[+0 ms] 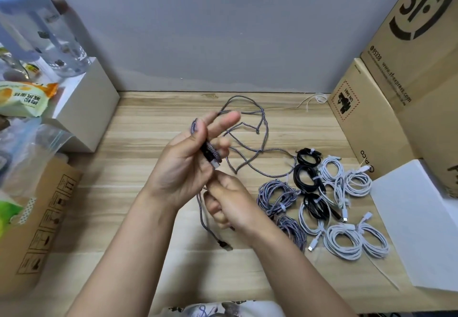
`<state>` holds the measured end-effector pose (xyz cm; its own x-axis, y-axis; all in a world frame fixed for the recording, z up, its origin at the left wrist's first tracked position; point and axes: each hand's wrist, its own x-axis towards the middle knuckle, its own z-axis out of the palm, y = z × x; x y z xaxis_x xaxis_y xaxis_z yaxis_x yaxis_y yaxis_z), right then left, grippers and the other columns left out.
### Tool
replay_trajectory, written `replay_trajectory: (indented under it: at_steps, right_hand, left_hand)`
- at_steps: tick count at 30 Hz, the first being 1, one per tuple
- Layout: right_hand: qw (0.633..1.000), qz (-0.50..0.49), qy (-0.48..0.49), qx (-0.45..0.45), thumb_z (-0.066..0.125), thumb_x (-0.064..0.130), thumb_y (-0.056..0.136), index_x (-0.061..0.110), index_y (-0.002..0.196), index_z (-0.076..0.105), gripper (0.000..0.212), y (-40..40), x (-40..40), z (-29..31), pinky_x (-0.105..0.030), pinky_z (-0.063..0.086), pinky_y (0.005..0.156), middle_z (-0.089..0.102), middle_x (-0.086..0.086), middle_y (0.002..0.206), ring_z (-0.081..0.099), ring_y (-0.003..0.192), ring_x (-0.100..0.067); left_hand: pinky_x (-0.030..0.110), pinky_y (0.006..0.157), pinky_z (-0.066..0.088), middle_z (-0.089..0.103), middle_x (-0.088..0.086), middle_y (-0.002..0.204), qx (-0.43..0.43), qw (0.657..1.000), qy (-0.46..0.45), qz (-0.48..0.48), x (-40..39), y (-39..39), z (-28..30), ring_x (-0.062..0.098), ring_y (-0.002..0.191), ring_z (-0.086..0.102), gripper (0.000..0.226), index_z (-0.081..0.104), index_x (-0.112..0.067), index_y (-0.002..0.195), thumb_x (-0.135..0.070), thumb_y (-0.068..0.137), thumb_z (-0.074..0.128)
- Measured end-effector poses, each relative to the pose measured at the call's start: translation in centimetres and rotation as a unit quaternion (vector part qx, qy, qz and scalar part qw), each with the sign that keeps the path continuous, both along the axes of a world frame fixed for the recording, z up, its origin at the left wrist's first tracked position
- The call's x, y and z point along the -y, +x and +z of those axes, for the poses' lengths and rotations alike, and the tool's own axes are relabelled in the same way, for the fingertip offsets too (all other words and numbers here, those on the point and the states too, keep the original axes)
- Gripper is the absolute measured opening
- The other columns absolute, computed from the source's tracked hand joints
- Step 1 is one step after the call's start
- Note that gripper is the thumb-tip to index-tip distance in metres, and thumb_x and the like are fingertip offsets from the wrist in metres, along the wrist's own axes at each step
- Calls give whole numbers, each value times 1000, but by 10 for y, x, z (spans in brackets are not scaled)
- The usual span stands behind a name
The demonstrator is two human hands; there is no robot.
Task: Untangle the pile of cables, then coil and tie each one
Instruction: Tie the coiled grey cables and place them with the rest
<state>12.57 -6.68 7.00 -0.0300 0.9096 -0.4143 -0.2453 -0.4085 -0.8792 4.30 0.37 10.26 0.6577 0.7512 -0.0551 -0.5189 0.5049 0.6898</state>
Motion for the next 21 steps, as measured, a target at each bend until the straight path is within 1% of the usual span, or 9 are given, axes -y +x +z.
replay_trajectory:
  at_steps: [2, 4, 10, 11, 13, 15, 17, 19, 21]
  right_hand:
    - [995, 19, 31, 89, 36, 21, 102, 19, 69, 47, 35, 4, 4, 0, -9, 18, 34, 31, 5, 47, 24, 28, -1]
    - [981, 40, 61, 181, 43, 19, 100, 23, 70, 53, 32, 10, 6, -1, -10, 27, 41, 36, 10, 46, 34, 35, 1]
    - [940, 36, 96, 326, 57, 24, 92, 22, 69, 62, 24, 22, 13, 4, -16, 27, 48, 45, 15, 42, 40, 45, -1]
    - [926, 31, 108, 360, 59, 29, 90, 20, 69, 64, 23, 23, 14, 4, -18, 26, 47, 44, 13, 42, 38, 45, -4]
    - [899, 1, 135, 417, 60, 43, 81, 25, 72, 63, 20, 24, 14, 5, -27, 39, 53, 52, 13, 48, 45, 49, -5]
    - [887, -28, 153, 435, 58, 50, 71, 35, 83, 61, 20, 25, 14, 10, -33, 50, 62, 64, 8, 59, 61, 60, -11]
    - [882, -35, 194, 427, 62, 46, 68, 25, 75, 64, 22, 25, 11, 15, -36, 52, 62, 66, 8, 57, 61, 58, -8]
    - [872, -63, 238, 424, 68, 41, 65, 21, 68, 65, 20, 25, 7, 19, -35, 50, 60, 67, 10, 58, 55, 56, -3]
    - [856, -112, 266, 429, 74, 40, 57, 23, 69, 64, 23, 26, 2, 22, -32, 47, 56, 64, 12, 57, 47, 53, 0]
  left_hand:
    - [20, 67, 55, 74, 3, 93, -70, 996, 56, 10, 1, 1, -3, 12, 77, 71, 17, 46, -12, 98, -22, 86, 39]
    - [24, 78, 55, 73, 7, 99, -115, 989, 94, -16, -1, 2, -7, 20, 92, 70, 9, 37, -14, 95, -18, 93, 44]
    - [23, 78, 53, 71, 12, 103, -185, 972, 128, -65, -8, -8, -10, 24, 92, 70, 16, 33, -17, 85, -18, 88, 49]
    - [22, 76, 53, 72, 10, 101, -209, 966, 128, -77, -9, -9, -9, 23, 90, 71, 14, 35, -16, 86, -17, 89, 49]
    - [19, 69, 51, 74, 2, 92, -274, 943, 153, -114, -10, -13, -10, 16, 80, 71, 12, 40, -14, 87, -16, 94, 50]
    - [15, 56, 42, 65, -10, 67, -338, 902, 218, -155, -8, -14, -6, 4, 58, 59, 17, 42, -10, 84, -20, 94, 50]
    - [12, 44, 34, 56, -6, 51, -378, 872, 251, -185, -3, -12, -3, 5, 42, 47, 24, 51, -10, 80, -26, 98, 45]
    - [14, 38, 29, 50, 6, 43, -385, 868, 249, -191, 3, -9, 5, 10, 34, 39, 48, 62, -21, 59, -39, 92, 32]
    - [13, 38, 25, 36, 6, 38, -387, 863, 255, -201, 5, -9, 7, 8, 34, 29, 62, 61, -29, 47, -49, 88, 19]
